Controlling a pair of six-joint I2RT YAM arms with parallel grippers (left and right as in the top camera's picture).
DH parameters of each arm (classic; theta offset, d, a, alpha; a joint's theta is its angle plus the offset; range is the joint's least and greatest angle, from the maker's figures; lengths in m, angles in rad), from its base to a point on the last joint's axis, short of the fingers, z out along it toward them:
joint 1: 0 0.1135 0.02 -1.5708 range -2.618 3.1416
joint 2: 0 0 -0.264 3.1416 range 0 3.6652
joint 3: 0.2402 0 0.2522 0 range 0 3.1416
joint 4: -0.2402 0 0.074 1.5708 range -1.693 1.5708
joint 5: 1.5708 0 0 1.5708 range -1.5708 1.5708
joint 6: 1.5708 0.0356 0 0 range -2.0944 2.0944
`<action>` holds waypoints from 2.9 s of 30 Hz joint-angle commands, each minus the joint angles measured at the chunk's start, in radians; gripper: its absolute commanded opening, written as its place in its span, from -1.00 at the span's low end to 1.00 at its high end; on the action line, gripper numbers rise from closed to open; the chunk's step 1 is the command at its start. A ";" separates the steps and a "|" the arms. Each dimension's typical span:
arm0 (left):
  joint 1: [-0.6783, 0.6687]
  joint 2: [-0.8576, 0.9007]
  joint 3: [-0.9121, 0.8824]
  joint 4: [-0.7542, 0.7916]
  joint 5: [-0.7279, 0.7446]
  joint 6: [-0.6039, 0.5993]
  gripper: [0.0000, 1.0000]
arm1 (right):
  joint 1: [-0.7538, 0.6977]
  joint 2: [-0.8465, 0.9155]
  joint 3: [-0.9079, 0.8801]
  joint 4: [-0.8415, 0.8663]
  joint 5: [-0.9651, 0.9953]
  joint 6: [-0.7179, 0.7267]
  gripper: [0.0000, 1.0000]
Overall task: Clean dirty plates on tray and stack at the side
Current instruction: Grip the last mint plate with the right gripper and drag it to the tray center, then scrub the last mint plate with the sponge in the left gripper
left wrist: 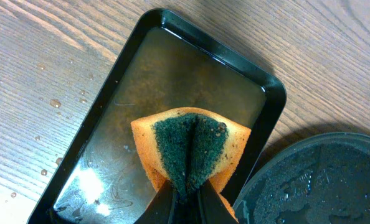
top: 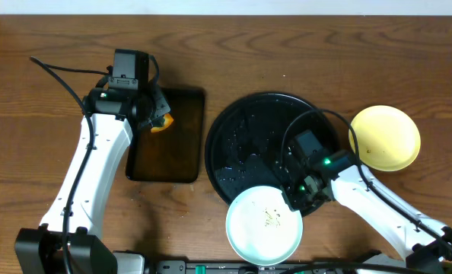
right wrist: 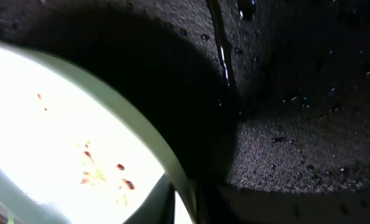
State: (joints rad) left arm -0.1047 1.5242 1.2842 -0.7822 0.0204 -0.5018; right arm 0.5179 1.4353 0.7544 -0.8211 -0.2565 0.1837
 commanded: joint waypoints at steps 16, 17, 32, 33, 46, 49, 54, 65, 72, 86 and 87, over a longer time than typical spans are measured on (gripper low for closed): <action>-0.050 -0.002 -0.004 0.020 0.208 0.074 -0.85 | -0.011 -0.016 -0.021 0.306 0.336 0.378 -0.97; -0.069 0.000 -0.005 0.020 0.208 0.083 -0.85 | -0.011 -0.016 -0.021 0.312 0.352 0.401 -0.97; -0.430 0.151 -0.018 0.066 0.209 -0.002 -0.85 | -0.018 0.082 -0.024 0.322 0.357 0.426 -0.98; -0.446 0.168 -0.018 0.069 0.209 -0.004 -0.85 | -0.023 0.087 -0.024 0.335 0.358 0.426 -0.98; -0.553 0.311 -0.019 0.235 0.479 -0.057 -0.85 | -0.046 0.089 -0.024 0.372 0.357 0.425 -0.96; -0.555 0.334 -0.019 0.278 0.564 -0.058 -0.85 | -0.046 0.089 -0.024 0.372 0.357 0.425 -0.97; -0.555 0.383 -0.022 0.318 0.628 -0.057 -0.85 | -0.046 0.089 -0.024 0.372 0.357 0.425 -0.97; -0.555 0.460 -0.022 0.374 0.698 -0.061 -0.85 | -0.046 0.089 -0.024 0.371 0.357 0.425 -0.98; -0.555 0.507 -0.025 0.382 0.702 -0.062 -0.85 | -0.046 0.089 -0.024 0.371 0.357 0.425 -0.98; -0.547 0.557 -0.043 0.341 0.312 -0.061 -0.85 | -0.047 0.089 -0.024 0.348 0.357 0.425 -0.98; -0.546 0.557 -0.043 0.341 0.264 -0.061 -0.85 | -0.046 0.089 -0.024 0.347 0.357 0.425 -0.98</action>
State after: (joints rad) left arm -0.6682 2.0472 1.2678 -0.4191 0.6079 -0.5541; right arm 0.4751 1.5211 0.7353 -0.4591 0.0822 0.5953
